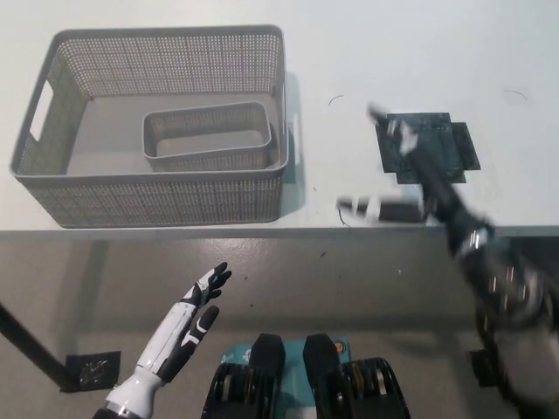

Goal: Use the right hand to pick up a small rectangular container and put it into a bigger container on the left side

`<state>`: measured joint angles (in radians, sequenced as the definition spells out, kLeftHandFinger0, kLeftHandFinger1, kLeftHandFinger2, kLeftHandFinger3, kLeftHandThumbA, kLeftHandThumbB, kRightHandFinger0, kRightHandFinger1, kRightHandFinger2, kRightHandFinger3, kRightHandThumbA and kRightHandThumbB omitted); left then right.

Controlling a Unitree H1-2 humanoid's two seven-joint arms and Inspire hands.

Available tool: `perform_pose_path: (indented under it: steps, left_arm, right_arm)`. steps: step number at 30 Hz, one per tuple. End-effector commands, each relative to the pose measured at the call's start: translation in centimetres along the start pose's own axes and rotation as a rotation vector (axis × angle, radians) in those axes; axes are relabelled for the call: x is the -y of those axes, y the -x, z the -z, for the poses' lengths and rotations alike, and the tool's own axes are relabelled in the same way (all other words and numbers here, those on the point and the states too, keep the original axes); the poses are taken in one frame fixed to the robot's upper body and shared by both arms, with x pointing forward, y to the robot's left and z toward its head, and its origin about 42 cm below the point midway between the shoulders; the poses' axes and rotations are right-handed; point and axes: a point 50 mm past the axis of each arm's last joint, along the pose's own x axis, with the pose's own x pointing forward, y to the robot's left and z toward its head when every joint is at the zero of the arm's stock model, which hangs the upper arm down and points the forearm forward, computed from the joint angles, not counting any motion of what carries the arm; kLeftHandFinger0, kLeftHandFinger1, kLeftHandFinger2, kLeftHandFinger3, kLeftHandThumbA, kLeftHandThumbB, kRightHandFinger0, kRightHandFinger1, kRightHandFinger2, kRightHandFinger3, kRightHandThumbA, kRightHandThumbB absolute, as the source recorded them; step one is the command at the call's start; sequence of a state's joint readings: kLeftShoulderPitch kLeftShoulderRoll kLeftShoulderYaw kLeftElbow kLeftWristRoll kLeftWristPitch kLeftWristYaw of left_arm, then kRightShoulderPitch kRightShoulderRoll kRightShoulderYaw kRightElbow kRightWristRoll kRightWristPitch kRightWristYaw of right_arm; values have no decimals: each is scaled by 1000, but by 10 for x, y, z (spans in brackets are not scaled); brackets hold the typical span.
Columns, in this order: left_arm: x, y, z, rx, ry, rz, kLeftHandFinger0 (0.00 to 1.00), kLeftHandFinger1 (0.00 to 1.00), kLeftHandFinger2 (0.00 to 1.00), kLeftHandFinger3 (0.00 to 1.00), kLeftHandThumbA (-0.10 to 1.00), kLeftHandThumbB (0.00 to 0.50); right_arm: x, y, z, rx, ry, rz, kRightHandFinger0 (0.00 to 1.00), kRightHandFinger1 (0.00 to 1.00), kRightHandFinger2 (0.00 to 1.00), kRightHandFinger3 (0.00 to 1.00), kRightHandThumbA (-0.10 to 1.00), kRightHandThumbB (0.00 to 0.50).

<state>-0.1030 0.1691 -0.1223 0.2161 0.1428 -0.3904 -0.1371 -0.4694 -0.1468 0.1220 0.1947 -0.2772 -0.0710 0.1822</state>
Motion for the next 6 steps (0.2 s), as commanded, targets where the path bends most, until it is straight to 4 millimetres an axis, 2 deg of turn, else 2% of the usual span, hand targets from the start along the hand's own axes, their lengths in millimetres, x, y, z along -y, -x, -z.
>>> perform_pose_path:
  steps: [1,4,5,6]
  left_arm:
    - [-10,-17,-15,103,-32,-2,1000,1000,1000,1000,994,295]
    - [-9,-17,-15,100,-21,-5,1000,1000,1000,1000,979,296]
    - [-8,-17,-14,100,-22,-5,1000,1000,1000,1000,977,294]
    - [-8,-17,-14,100,-22,-5,1000,1000,1000,1000,977,294]
  right_arm:
    - [-16,158,-194,1016,-116,240,1000,1000,1000,1000,1000,395]
    - [-30,160,-176,865,-187,260,1000,1000,1000,1000,1000,390]
    - [-36,159,-169,808,-192,265,1000,1000,1000,1000,1000,347]
    - [-36,159,-169,808,-192,265,1000,1000,1000,1000,1000,347]
